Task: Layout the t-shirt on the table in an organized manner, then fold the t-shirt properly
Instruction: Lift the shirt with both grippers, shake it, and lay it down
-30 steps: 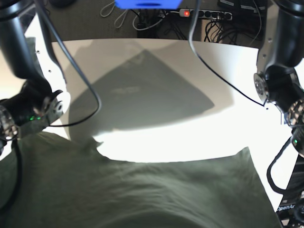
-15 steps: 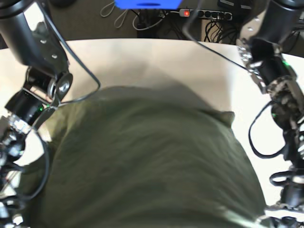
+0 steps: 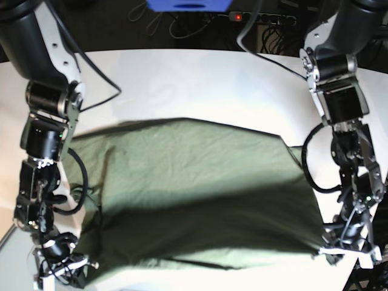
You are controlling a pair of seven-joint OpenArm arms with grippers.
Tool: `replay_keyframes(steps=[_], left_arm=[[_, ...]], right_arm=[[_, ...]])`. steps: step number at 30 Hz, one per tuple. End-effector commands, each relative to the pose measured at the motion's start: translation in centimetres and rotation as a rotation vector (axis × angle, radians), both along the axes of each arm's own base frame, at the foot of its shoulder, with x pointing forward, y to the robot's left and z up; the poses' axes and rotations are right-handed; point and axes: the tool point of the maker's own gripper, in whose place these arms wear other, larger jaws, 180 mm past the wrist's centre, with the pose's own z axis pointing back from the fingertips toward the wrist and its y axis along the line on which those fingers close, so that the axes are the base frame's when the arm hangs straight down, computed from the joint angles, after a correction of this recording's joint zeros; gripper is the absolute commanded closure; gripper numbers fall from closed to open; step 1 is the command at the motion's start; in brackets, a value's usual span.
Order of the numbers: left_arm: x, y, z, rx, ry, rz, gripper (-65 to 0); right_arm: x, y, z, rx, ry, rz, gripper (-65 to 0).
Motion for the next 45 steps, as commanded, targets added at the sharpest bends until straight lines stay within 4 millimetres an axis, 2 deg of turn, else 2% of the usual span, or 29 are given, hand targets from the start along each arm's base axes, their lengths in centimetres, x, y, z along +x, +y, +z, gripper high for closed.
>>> replay_keyframes(steps=[1,4,7,10,12,14,20,23,26,29,33,37,39,43,45], left_arm=[[1.2,0.6,3.6,0.006,-0.091,0.013,-5.9],[2.0,0.9,1.4,-0.034,-0.030,0.018,-22.4],[2.0,0.9,1.4,-0.032,-0.033,0.019,-38.7],[1.3,0.8,0.0,-0.029,-0.007,0.017,-50.2],[0.2,0.7,-0.7,-0.012,-0.002,0.012,-53.6],[-1.5,0.6,-2.7,0.005,0.027,0.012,-53.5],[-7.2,-0.1,-7.1,0.058,0.101,-0.006,-53.5],[-10.6,0.6,-10.1,0.062,0.170,0.010,-53.5],[-13.2,0.4,-13.6,0.039,0.253,0.017,-53.5],[-14.9,1.3,-16.9,0.014,0.339,0.044,-53.5],[-15.8,1.5,-19.8,-0.009,0.418,0.051,-53.4],[-15.2,1.6,-20.5,-0.024,0.437,0.056,-51.7],[-15.3,1.7,-21.4,-0.033,0.458,0.061,-46.4],[-14.7,1.3,-22.8,-0.059,0.497,0.056,-28.9],[-14.4,0.3,-23.4,-0.052,0.517,0.026,-28.3]], right_arm=[[0.8,-0.9,3.5,-0.006,-0.085,-0.010,-11.9],[1.1,-1.7,3.6,-0.020,-0.072,-0.018,-28.3],[0.3,-2.8,2.6,-0.038,-0.052,-0.033,-38.5],[-0.9,-3.6,1.4,-0.071,-0.041,-0.042,-40.2],[-2.2,-3.5,0.2,-0.098,-0.030,-0.038,-40.2],[-4.4,-4.8,-1.4,-0.138,0.000,-0.057,-40.2],[-10.9,-6.5,-6.0,-0.149,0.063,-0.120,-40.2],[-14.2,-6.9,-7.9,-0.150,0.092,-0.148,-40.2],[-17.6,-7.4,-9.5,-0.158,0.124,-0.178,-40.2],[-20.1,-7.5,-10.2,-0.159,0.140,-0.204,-40.3],[-22.1,-7.2,-11.0,-0.174,0.166,-0.202,-40.3],[-22.7,-7.1,-11.4,-0.180,0.179,-0.199,-40.3],[-23.0,-7.3,-11.8,-0.183,0.192,-0.201,-40.3],[-23.4,-7.6,-12.0,-0.180,0.199,-0.211,-40.3],[-23.4,-7.6,-12.0,-0.180,0.199,-0.211,-40.3]])
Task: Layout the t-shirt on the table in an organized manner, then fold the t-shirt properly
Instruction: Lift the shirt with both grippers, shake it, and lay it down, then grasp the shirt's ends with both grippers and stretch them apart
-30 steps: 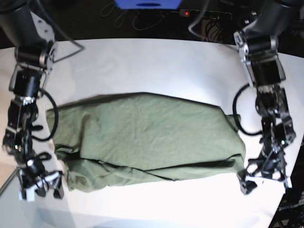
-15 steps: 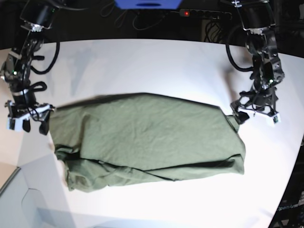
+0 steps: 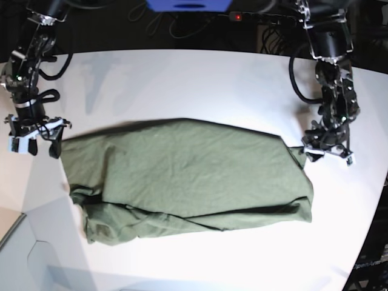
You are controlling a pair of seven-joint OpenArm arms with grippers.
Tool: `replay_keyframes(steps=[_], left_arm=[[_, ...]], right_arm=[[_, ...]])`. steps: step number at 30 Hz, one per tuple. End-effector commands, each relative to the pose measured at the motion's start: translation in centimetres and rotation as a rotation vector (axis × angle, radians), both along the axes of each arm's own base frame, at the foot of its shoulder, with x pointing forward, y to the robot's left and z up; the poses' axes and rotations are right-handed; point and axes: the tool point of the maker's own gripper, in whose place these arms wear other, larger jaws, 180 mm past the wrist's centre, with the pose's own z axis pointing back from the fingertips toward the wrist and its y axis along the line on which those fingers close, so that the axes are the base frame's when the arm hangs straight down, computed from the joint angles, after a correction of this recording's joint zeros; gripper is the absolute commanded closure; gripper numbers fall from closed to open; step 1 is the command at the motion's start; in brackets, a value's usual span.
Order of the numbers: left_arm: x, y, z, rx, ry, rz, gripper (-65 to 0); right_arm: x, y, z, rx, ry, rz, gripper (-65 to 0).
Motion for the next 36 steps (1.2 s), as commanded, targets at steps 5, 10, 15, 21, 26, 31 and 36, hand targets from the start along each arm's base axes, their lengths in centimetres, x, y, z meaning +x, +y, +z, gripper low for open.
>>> replay_keyframes(steps=[5,10,15,21,26,31,36], left_arm=[[0.2,-2.0,-0.1,-0.025,0.026,-0.054,-32.6],[0.0,-2.1,2.3,0.004,-0.041,-0.070,-32.6],[-0.1,-2.3,4.1,0.032,-0.088,-0.088,-32.6],[0.2,-2.7,3.2,0.013,-0.066,-0.085,-32.6],[0.1,-2.6,1.9,-0.001,-0.032,-0.076,-32.6],[-0.3,-2.5,1.3,-0.005,-0.014,-0.074,-32.4],[-0.6,-2.6,0.5,-0.019,0.004,-0.068,-21.0]], right_arm=[[0.9,-0.4,2.1,-0.018,-0.071,0.006,-40.3],[0.9,-0.4,2.2,-0.019,-0.072,0.007,-40.3],[1.0,-0.3,2.2,-0.019,-0.073,0.010,-40.3],[1.0,-0.1,2.1,-0.015,-0.072,0.012,-40.4],[1.0,-0.2,2.1,-0.017,-0.070,0.012,-40.5],[1.0,-0.4,2.1,-0.019,-0.070,0.007,-40.4],[0.9,-0.4,2.1,-0.019,-0.069,0.007,-40.4]])
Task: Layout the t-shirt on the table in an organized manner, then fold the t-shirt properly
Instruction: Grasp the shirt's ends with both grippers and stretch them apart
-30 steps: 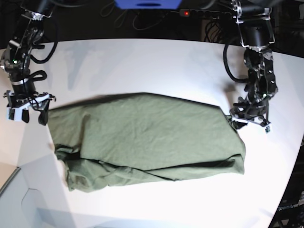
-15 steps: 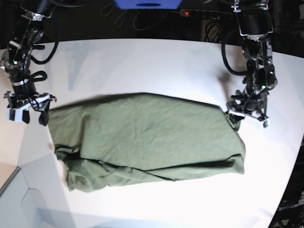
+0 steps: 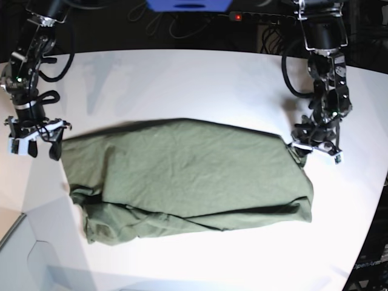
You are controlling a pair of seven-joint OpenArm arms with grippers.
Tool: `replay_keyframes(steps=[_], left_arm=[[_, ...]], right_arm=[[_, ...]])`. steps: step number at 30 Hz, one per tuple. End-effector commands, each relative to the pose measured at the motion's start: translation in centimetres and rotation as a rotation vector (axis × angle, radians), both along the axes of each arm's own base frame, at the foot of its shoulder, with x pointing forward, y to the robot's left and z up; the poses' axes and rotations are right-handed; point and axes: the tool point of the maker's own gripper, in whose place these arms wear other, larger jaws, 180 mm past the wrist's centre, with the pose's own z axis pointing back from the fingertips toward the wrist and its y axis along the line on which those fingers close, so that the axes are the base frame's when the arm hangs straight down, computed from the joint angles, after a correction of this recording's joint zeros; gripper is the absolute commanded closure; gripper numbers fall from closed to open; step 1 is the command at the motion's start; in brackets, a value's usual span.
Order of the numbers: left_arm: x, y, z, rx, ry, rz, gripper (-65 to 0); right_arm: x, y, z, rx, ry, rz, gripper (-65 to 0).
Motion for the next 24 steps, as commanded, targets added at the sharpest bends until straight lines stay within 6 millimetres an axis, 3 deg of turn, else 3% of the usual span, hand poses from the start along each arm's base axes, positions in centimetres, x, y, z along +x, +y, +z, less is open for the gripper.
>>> replay_keyframes(steps=[1,11,14,17,22,24], left_arm=[[0.0,0.1,-0.2,-0.011,0.019,-0.004,-19.3],[0.1,-1.9,-1.2,-0.011,0.052,-0.066,-18.3],[0.1,-2.1,-1.2,-0.011,0.051,-0.071,-11.8],[0.1,-1.9,-1.2,-0.011,0.050,-0.065,0.0],[-0.4,-1.8,-1.2,-0.008,0.053,-0.063,-0.1],[-0.2,-1.7,-0.2,0.005,0.024,-0.071,-0.2]], right_arm=[[0.6,-0.4,1.8,-0.017,-0.059,0.004,-40.4],[0.4,-0.5,1.7,-0.019,-0.055,0.003,-40.4],[-0.1,-0.4,1.2,-0.019,-0.040,0.004,-40.4],[-0.3,-0.4,1.0,-0.019,-0.034,0.004,-40.4],[-0.3,-0.5,0.7,-0.017,-0.026,0.002,-40.6],[-0.5,-0.7,0.4,-0.019,-0.015,0.000,-40.8]])
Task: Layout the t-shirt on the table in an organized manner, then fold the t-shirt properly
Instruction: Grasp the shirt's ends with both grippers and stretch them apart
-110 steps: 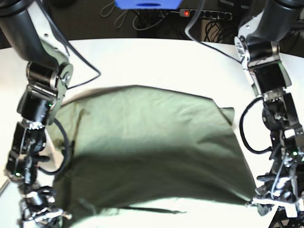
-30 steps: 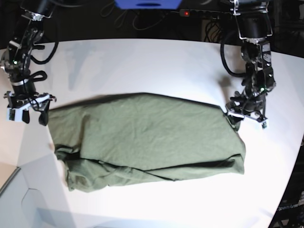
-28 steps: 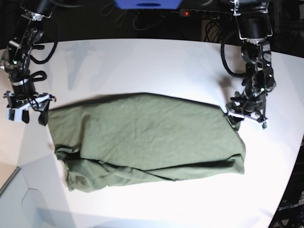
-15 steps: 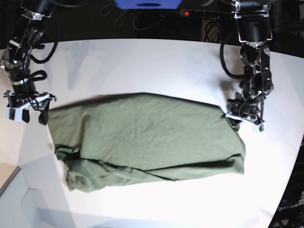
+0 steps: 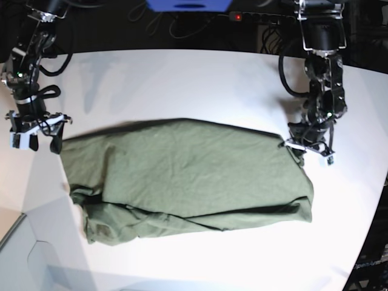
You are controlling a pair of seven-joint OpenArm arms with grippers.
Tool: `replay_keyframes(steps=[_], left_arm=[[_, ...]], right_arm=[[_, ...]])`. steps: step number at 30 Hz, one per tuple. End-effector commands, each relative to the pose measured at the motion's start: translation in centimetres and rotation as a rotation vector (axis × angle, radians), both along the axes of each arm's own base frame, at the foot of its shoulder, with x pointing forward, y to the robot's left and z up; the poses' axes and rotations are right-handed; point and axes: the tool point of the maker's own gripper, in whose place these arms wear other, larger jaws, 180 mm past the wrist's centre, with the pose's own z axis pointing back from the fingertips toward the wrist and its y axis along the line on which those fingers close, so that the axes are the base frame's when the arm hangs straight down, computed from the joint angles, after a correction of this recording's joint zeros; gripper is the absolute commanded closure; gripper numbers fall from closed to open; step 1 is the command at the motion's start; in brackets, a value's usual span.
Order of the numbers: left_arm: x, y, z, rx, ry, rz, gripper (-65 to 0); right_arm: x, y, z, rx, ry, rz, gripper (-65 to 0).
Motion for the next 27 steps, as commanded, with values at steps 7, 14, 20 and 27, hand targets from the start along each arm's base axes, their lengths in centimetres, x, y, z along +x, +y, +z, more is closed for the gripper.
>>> replay_keyframes(steps=[7,14,20,27], left_arm=[[-0.1,2.6,5.6,0.043,-0.134,0.052,-0.2],[-0.5,6.6,12.0,0.073,-0.232,0.143,-0.2],[-1.1,6.1,18.0,0.051,-0.345,0.133,-0.2],[-1.4,5.5,18.9,-0.001,-0.358,0.121,-0.2]], right_arm=[[0.6,-3.1,-2.9,0.021,0.067,-0.032,-44.3],[1.7,-3.0,-4.8,0.079,0.098,-0.046,-46.6],[1.2,0.8,-6.7,0.083,0.155,0.055,-46.2],[-1.1,6.7,-5.5,0.081,0.126,0.174,-46.2]])
